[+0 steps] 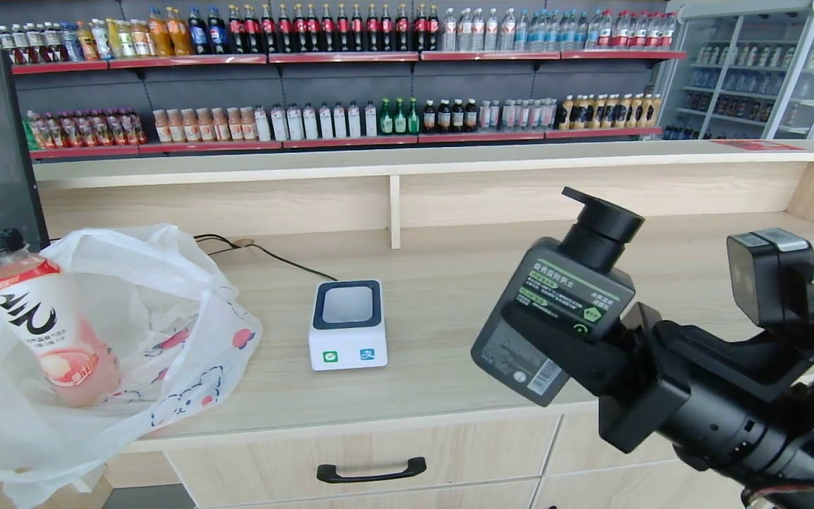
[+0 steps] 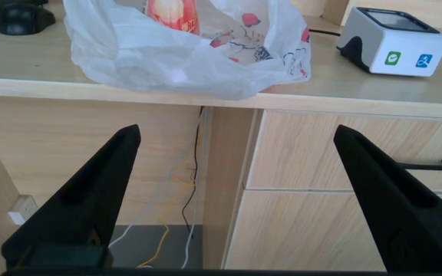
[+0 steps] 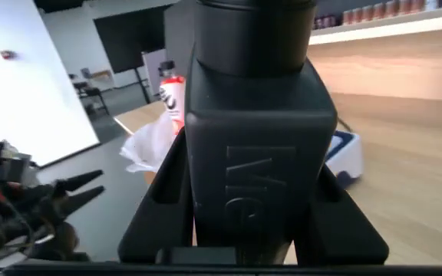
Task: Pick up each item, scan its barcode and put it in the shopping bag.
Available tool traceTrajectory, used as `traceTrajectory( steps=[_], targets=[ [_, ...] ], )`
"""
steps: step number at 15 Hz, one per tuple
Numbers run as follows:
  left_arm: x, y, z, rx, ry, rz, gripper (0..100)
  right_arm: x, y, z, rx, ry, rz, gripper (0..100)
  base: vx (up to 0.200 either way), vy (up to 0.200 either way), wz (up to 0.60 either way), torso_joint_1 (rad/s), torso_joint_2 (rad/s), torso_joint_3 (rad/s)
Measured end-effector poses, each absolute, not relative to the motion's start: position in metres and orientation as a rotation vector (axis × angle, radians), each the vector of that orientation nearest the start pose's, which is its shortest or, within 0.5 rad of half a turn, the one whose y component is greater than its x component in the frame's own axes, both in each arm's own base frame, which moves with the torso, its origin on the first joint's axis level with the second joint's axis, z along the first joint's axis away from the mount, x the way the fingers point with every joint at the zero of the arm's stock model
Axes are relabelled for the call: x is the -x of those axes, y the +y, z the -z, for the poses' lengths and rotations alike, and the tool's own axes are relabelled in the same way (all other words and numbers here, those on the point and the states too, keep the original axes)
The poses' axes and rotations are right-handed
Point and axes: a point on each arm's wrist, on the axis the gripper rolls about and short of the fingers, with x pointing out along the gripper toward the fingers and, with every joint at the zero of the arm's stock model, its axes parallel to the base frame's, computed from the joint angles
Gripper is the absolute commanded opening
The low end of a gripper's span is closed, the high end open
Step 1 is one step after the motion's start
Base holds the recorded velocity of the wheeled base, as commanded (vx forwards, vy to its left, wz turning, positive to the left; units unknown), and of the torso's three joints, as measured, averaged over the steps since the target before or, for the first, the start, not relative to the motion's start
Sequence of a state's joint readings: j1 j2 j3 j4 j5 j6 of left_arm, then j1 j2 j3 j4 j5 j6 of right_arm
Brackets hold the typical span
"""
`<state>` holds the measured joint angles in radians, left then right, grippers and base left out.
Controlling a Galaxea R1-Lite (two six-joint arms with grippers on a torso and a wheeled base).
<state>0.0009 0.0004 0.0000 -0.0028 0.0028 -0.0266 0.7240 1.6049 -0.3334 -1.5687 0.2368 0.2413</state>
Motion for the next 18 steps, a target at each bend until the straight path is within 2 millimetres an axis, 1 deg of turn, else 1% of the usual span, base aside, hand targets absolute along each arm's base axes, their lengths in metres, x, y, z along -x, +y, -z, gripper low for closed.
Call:
traceTrajectory(
  steps=[1, 3, 5, 7, 10, 12, 15, 18],
  targets=[
    [0.023, 0.000, -0.076, 0.027, -0.002, -0.004, 100, -0.180, 0.147, -0.182, -0.190, -0.226, -0.913, 0, 0.000, 0.000, 0.00, 0.000, 0.00, 0.000],
    [0.023, 0.000, -0.076, 0.027, -0.002, -0.004, 100, -0.195, 0.128, -0.175, -0.006, -0.271, -0.789, 0, 0.000, 0.000, 0.00, 0.000, 0.00, 0.000],
    [0.023, 0.000, -0.076, 0.023, -0.002, -0.004, 100, -0.197, 0.114, -0.162, 0.090, -0.240, -0.721, 0, 0.000, 0.000, 0.00, 0.000, 0.00, 0.000],
    [0.023, 0.000, -0.076, 0.023, -0.003, -0.003, 100, -0.198, 0.107, -0.156, 0.107, -0.213, -0.694, 0, 0.000, 0.000, 0.00, 0.000, 0.00, 0.000],
    [0.023, 0.000, -0.076, 0.021, -0.003, -0.002, 100, -0.204, 0.103, -0.159, 0.111, -0.225, -0.588, 0, 0.000, 0.200, 0.00, -0.001, 0.00, 0.004],
    [0.023, 0.000, -0.076, 0.021, -0.003, -0.001, 100, -0.203, 0.102, -0.158, 0.111, -0.213, -0.582, 0, 0.000, 0.200, 0.00, 0.019, 0.01, -0.002],
    [0.023, 0.000, -0.076, 0.020, -0.005, -0.001, 100, -0.195, 0.098, -0.156, 0.112, -0.205, -0.586, 0, 0.000, 0.200, 0.00, -0.006, 0.00, 0.002],
    [0.023, 0.000, -0.076, 0.019, -0.003, -0.002, 100, -0.193, 0.098, -0.158, 0.113, -0.213, -0.585, 0, 0.000, 0.200, 0.00, 0.001, 0.00, 0.004]
  ],
)
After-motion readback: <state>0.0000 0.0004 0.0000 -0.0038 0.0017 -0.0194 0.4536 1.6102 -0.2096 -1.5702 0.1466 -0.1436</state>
